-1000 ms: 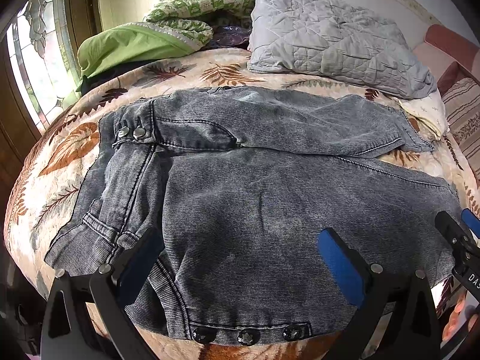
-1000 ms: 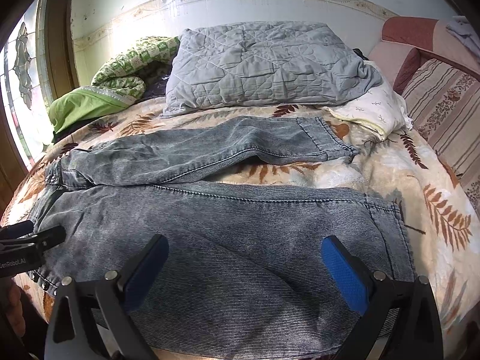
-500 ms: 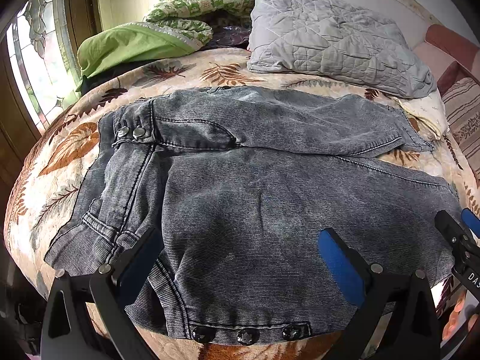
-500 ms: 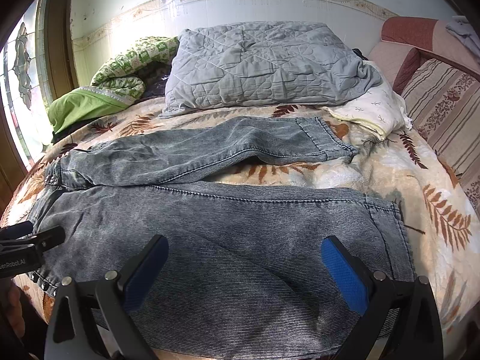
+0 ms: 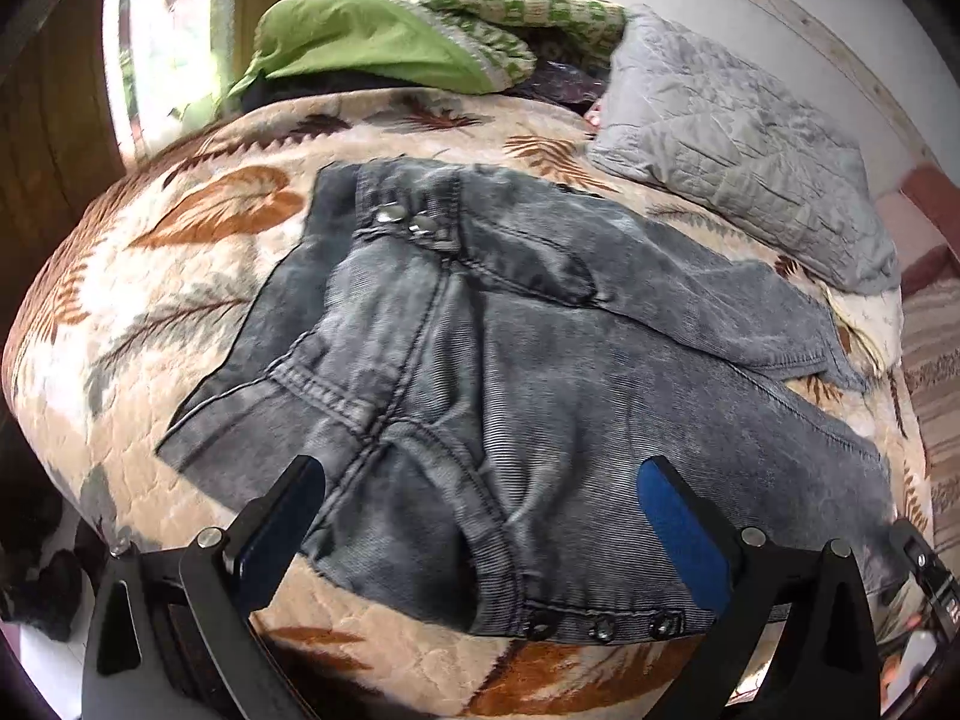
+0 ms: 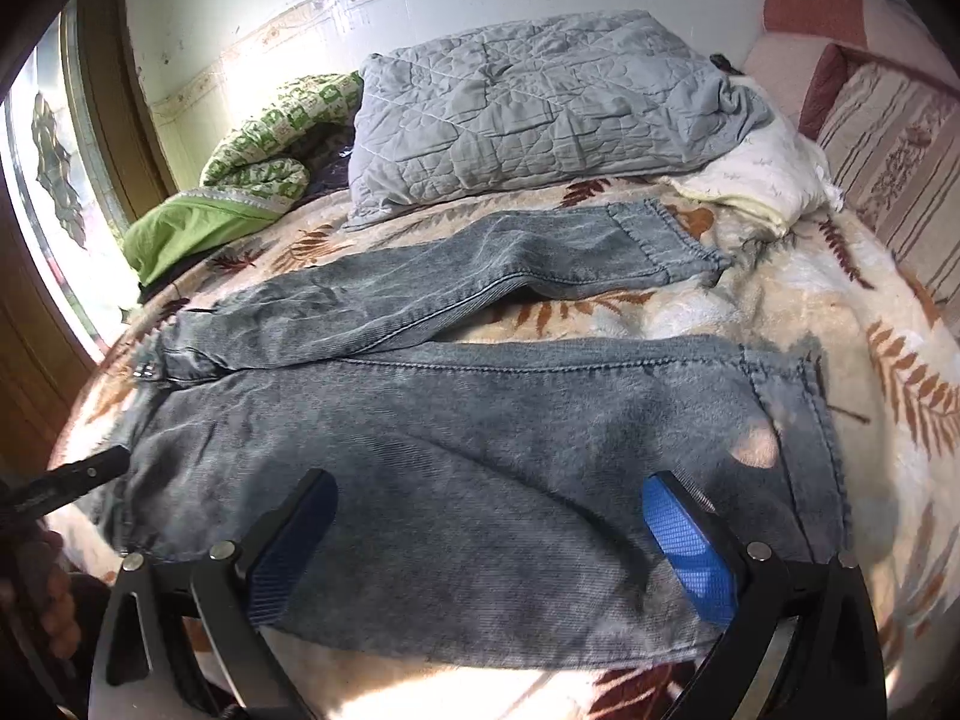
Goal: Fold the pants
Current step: 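Grasp the jeans leg cuff with the right tool while the left tool grasps the waistband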
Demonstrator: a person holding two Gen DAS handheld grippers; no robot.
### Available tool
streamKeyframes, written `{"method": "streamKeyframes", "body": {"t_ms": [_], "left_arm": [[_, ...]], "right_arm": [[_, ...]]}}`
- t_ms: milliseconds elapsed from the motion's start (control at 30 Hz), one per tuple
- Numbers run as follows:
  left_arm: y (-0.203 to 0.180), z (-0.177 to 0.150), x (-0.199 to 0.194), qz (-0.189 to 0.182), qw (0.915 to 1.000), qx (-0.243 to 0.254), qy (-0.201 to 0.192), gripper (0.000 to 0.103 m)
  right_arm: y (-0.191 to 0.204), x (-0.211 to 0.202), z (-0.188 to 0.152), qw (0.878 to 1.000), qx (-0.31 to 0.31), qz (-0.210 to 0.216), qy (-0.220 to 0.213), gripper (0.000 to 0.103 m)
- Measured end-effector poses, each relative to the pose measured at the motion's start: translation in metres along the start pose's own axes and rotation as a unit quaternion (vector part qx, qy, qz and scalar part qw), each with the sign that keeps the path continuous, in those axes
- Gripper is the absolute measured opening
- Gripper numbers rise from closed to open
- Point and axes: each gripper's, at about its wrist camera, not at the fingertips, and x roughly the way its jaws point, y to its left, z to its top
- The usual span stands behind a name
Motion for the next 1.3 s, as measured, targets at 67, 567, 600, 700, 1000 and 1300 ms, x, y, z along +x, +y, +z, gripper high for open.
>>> {"method": "streamKeyframes", "body": {"t_ms": [67, 567, 600, 700, 1000, 1300], "left_arm": [[0.032, -0.003, 0.003, -0.004, 0.9970, -0.075, 0.018, 0.103], [0.092, -0.001, 0.019, -0.065, 0.9635, -0.258, 0.032, 0.103], [0.099, 0.000, 0.015, -0.078, 0.9577, -0.276, 0.026, 0.103], [0.113, 0.002, 0.008, -0.107, 0.9446, -0.310, 0.012, 0.103], [0.115, 0.003, 0.024, -0.092, 0.9507, -0.291, 0.055, 0.009], [0.077, 0.033, -0.026, -0.006, 0.9871, -0.150, -0.054, 0.004]], "right_arm": [[-0.020, -0.015, -0.008, 0.995, 0.072, 0.059, 0.038, 0.103], [-0.189, -0.009, -0.059, 0.833, 0.525, 0.169, 0.040, 0.102], [-0.191, -0.011, -0.056, 0.835, 0.524, 0.164, 0.030, 0.101], [-0.195, -0.016, -0.049, 0.848, 0.511, 0.140, 0.017, 0.093], [-0.204, -0.014, -0.041, 0.869, 0.482, 0.106, 0.019, 0.058], [-0.167, -0.047, 0.016, 0.965, 0.251, -0.069, 0.001, 0.016]]}}
